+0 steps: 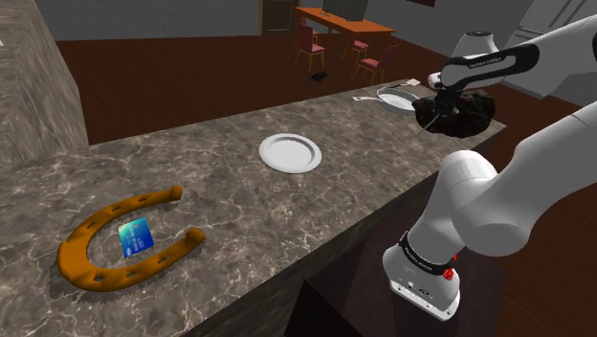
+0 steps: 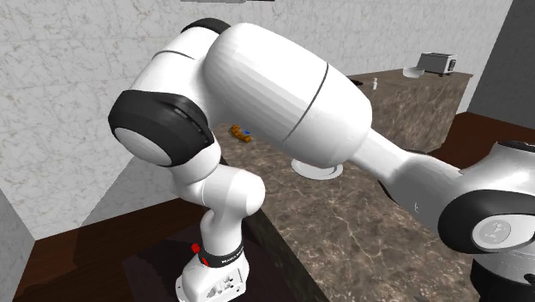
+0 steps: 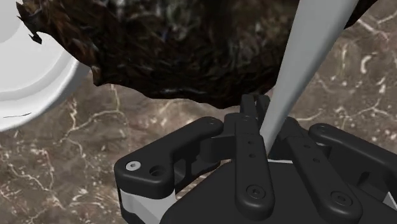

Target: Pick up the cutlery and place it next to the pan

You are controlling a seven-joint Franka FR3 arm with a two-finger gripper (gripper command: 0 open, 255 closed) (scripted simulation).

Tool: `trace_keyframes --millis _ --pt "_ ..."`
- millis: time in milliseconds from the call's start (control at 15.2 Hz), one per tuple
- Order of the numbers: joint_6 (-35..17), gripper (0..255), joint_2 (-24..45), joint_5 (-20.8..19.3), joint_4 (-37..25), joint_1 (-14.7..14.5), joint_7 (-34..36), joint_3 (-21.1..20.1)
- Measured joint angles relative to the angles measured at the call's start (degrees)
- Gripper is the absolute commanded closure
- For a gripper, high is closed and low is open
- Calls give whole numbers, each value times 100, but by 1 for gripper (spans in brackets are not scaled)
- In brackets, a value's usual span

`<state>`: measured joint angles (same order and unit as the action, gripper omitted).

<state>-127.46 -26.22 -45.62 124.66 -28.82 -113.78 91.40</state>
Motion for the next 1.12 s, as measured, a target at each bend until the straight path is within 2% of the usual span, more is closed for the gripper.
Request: trace_keyframes --millis 66,198,330,462,528,660,726,858,924,990,1122 --pt "55 255 -9 -37 -8 8 50 -26" --pt "336 255 -111 -187 -137 -203 121 56" --pt "115 255 -235 -299 -14 -75 189 23" --pt "148 255 -316 -384 -34 -141 242 68" --pt "55 0 -353 -419 43 -22 227 6" --pt "14 0 -380 -418 187 297 177 -170" --pt "15 0 -384 -425 271 352 197 -122" --pt "8 0 -382 -424 373 380 242 -82" --pt "19 0 -386 -432 283 144 267 126" --pt "74 0 -386 -395 234 127 247 104" --pt "275 0 -348 -221 181 382 172 -279"
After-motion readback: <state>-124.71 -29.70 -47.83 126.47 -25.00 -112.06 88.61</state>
